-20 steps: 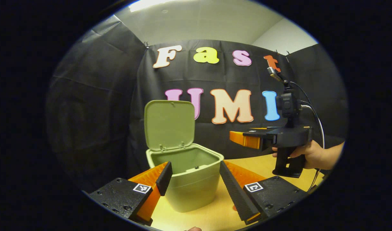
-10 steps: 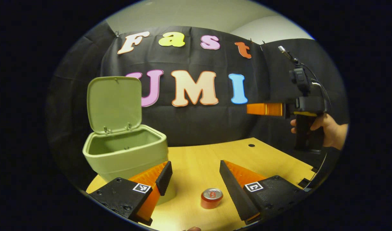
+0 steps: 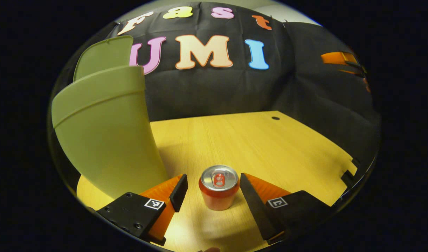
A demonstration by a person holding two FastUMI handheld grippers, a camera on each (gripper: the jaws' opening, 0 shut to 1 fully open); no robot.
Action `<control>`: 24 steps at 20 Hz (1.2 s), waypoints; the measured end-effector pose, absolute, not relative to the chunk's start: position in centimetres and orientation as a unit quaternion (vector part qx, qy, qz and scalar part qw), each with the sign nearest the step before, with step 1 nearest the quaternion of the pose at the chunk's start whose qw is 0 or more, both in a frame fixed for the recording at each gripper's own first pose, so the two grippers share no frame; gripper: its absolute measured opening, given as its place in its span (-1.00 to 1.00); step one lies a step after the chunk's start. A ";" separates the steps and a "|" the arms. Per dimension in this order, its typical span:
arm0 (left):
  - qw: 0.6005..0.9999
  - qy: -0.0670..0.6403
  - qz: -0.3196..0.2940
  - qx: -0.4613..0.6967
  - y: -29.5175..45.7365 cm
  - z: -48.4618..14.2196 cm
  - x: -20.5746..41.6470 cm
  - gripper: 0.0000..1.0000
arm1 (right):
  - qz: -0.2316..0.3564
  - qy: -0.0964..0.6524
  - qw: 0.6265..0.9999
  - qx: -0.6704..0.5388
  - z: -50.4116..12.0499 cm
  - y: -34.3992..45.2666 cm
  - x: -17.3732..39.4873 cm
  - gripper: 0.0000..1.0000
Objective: Press the lid of the desktop garbage bin to open it, pick up the crumpled paper on the desktop and throw it into the bin, then pick up the pop can on the desktop and drop it into the bin, and finally close the garbage bin lid.
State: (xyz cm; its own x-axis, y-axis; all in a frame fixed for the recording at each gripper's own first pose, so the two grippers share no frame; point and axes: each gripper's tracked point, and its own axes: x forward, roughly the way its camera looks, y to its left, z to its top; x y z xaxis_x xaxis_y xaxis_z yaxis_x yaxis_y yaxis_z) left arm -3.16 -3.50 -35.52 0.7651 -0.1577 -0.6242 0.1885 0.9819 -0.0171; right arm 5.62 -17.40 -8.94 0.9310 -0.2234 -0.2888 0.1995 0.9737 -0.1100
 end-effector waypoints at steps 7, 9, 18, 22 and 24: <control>0.927 0.359 -0.108 0.017 -5.3 -39.7 -0.7 0.81 | -0.131 0.192 0.971 -0.047 -11.3 -19.1 1.5 0.97; 0.925 0.362 -0.111 0.017 -6.0 -39.6 -0.3 0.56 | -0.125 0.193 0.972 -0.053 -11.5 -18.6 1.1 0.97; 0.961 0.250 -0.117 0.022 -6.7 -26.1 6.2 0.54 | -0.069 0.179 0.981 -0.034 -13.1 -13.2 1.0 0.97; 0.976 0.192 -0.100 0.020 -5.3 -19.5 9.0 0.54 | -0.052 0.184 0.982 -0.006 -14.7 -11.3 0.7 0.92; 0.981 0.171 -0.087 0.028 -4.3 -16.5 10.1 0.55 | -0.047 0.181 0.982 0.008 -15.1 -10.8 0.8 0.96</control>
State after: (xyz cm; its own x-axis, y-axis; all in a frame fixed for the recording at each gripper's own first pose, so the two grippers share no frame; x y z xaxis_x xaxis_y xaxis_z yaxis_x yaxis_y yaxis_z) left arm 10.12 -4.31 -16.53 0.9263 -0.1614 -0.3403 0.1807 0.9832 0.0256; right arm 0.77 -10.77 -15.05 0.9301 -0.0901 -0.3561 0.0957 0.9954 -0.0019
